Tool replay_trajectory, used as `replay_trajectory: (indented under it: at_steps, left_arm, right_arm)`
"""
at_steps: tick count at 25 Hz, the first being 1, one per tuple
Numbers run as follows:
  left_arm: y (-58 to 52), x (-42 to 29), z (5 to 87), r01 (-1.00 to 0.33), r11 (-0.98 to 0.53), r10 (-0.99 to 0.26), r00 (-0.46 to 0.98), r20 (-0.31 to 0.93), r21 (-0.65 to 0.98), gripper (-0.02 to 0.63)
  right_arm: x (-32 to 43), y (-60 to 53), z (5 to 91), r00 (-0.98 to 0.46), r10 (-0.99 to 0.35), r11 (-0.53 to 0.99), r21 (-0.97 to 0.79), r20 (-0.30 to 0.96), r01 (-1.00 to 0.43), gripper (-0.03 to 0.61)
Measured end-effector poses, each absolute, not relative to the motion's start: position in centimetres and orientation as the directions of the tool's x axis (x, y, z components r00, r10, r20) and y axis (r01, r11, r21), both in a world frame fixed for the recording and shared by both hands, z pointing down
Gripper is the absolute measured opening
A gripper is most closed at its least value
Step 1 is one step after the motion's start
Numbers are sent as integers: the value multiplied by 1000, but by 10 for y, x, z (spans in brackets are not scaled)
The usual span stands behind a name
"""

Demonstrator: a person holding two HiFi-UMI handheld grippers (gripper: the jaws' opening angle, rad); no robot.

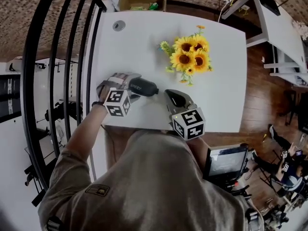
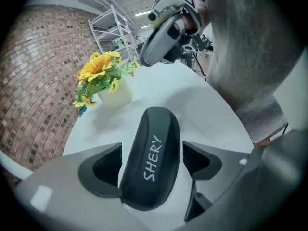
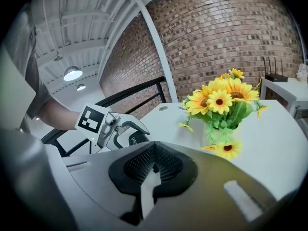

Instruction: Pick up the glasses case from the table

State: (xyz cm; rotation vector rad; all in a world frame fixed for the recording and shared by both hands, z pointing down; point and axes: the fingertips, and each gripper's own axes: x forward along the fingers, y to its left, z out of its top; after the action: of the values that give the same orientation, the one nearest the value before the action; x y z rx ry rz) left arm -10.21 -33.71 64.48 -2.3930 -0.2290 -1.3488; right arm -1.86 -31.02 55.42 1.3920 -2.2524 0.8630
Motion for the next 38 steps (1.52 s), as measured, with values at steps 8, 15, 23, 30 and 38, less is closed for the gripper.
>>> replay_trajectory:
  at_steps: [8,15,23,30,38]
  left_arm:
    - [-338,-97,662,424,-887,39,464,885,-183,371]
    - [-341,-94,656,361,-918,43,498,866,-162,365]
    - [-344,-98,641,143,-983,-7,609,793,-119,360]
    - [-339,-98,610,-175,-985,-135,747,651,-3,361]
    - [-299,-85,557,-446,-870,-321,837,443,211,360]
  right_arm:
    - [-8,-310,554,-413,-693,289,-297,591,-910,14]
    - [-13,-310,554,-407,-691,287,-290,598,-913,14]
    - [-20,-308,553,-403,-690,291,-280,601,-915,12]
    - [-17,-299,546,-419,-701,322,-269,577,-908,13]
    - [2,-264,521,-471,-715,391,-264,517,-882,13]
